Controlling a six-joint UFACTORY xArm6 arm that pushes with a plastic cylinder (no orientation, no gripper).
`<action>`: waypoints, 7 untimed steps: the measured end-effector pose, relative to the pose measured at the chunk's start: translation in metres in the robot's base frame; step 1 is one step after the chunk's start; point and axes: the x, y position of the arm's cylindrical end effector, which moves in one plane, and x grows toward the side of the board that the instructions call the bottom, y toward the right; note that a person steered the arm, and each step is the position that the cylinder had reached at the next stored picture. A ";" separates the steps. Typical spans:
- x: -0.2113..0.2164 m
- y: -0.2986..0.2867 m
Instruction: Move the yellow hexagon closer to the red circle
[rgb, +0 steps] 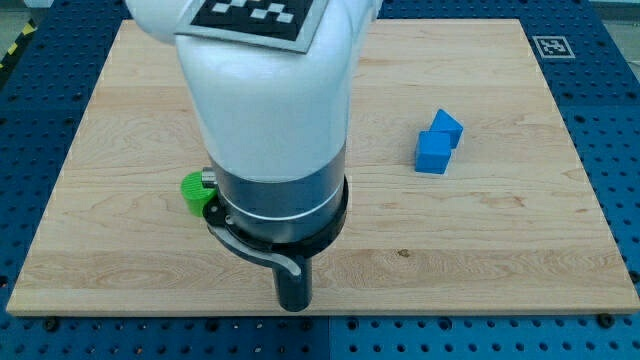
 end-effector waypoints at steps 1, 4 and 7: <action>0.000 0.000; -0.055 -0.139; -0.105 -0.174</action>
